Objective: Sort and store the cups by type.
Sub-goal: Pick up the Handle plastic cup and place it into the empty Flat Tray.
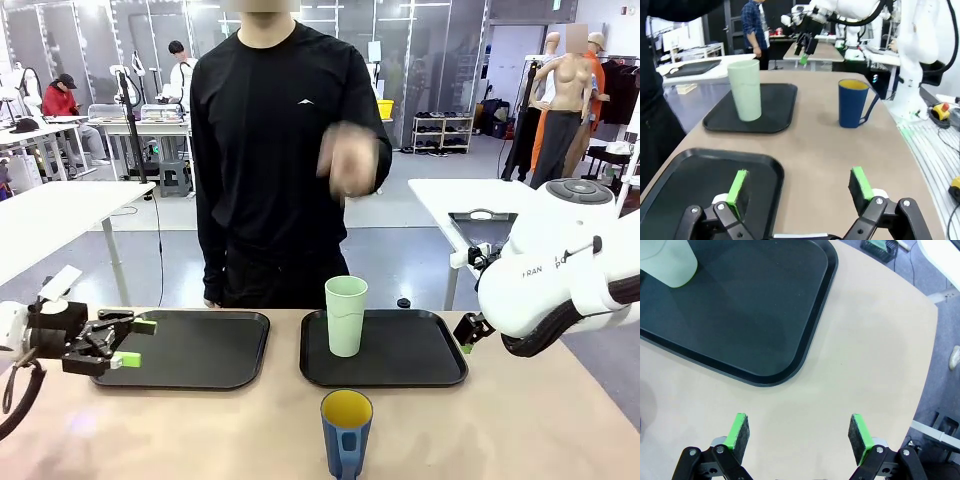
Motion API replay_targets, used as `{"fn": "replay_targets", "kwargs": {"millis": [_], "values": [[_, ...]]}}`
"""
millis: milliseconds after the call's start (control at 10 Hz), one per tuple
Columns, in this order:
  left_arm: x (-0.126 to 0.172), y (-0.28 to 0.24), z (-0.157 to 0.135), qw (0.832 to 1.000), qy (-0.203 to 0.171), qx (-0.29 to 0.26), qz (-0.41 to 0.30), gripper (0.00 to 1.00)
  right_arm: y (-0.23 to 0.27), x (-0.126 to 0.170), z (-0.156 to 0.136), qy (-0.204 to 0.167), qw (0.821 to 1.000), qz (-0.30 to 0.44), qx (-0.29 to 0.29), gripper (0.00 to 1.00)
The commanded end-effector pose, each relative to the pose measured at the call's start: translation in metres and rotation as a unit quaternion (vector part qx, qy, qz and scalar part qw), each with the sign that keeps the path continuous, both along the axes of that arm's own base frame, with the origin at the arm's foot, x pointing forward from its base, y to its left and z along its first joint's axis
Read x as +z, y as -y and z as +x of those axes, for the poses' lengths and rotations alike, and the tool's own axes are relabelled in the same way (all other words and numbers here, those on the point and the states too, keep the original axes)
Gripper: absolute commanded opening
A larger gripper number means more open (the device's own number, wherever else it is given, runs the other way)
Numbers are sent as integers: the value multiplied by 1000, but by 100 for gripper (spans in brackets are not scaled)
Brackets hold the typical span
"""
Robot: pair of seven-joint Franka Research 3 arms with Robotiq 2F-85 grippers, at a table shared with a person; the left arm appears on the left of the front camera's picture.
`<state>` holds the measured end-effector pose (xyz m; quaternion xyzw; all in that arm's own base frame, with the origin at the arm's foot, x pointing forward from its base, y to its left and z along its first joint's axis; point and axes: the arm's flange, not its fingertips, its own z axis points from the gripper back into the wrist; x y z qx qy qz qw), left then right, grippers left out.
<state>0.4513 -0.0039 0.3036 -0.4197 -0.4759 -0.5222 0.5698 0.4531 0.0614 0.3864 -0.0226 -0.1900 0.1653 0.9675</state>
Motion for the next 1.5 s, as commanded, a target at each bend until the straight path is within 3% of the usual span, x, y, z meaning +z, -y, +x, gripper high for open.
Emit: {"fn": "replay_targets", "kwargs": {"millis": [0, 400, 700, 800, 1400], "values": [[8, -6, -16, 996, 13, 31, 81, 100, 1, 1, 1, 0, 1000, 0, -2, 100], [29, -21, -36, 981, 15, 79, 178, 100, 1, 1, 1, 0, 1000, 0, -2, 100], [34, -29, -33, 978, 5, 98, 183, 100, 1, 1, 1, 0, 1000, 0, -2, 100], [29, -29, -33, 982, 21, 84, 169, 100, 1, 1, 1, 0, 1000, 0, -2, 100], [29, -29, -33, 982, 21, 84, 169, 100, 1, 1, 1, 0, 1000, 0, -2, 100]]}}
